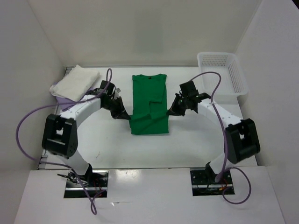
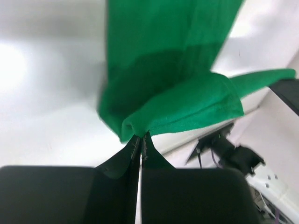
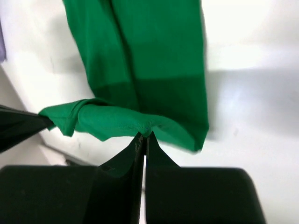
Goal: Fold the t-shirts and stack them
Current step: Fold the folded rectangular tshirt in 1/3 of the way
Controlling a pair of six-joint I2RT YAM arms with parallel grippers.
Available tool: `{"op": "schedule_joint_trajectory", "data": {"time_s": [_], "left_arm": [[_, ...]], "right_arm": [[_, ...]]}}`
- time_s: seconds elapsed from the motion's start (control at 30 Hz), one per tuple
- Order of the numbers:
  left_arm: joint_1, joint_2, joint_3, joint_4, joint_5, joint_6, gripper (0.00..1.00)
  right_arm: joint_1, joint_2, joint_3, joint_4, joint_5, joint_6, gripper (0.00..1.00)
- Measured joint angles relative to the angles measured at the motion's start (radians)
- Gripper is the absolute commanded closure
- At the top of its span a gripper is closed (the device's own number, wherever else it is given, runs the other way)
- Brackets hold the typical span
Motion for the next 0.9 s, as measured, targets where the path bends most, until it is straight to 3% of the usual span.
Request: {"op": "schedule_joint_trajectory", "data": {"time_s": [0.33,0.53,0.6,0.63,0.67,0.73,0.8,0.87,0.9], "left_arm": [[0.029,0.368,0.356,0.084,-0.047,0.046,0.99],[0.051,0.474,0.433,0.106,-0.066,0.045,0.86],[0.055,0.480,0.433,0.121,-0.067,0.042,0.73],[0.058,0.478,0.433,0.130,-0.067,0.041,0.67],[0.060,0.475,0.432,0.147,-0.066,0.040,0.57],[0.061,0.458,0.428,0.180,-0.060,0.040,0.49],[0.063,0.423,0.418,0.198,-0.053,0.037,0.48],[0.063,0.356,0.365,0.235,-0.050,0.034,0.52],[0.063,0.303,0.313,0.260,-0.046,0.022,0.59]], "right_arm": [[-0.077,0.370,0.286,0.025,0.011,-0.145,1.00],[-0.077,0.484,0.382,0.031,0.015,-0.178,1.00],[-0.077,0.492,0.389,0.033,0.016,-0.181,0.93],[-0.077,0.492,0.390,0.035,0.016,-0.182,0.80],[-0.077,0.491,0.390,0.036,0.017,-0.182,0.73],[-0.077,0.490,0.390,0.041,0.019,-0.181,0.61],[-0.077,0.479,0.389,0.040,0.022,-0.180,0.53],[-0.077,0.449,0.385,0.041,0.029,-0.182,0.53],[-0.077,0.428,0.383,0.040,0.032,-0.182,0.58]]}}
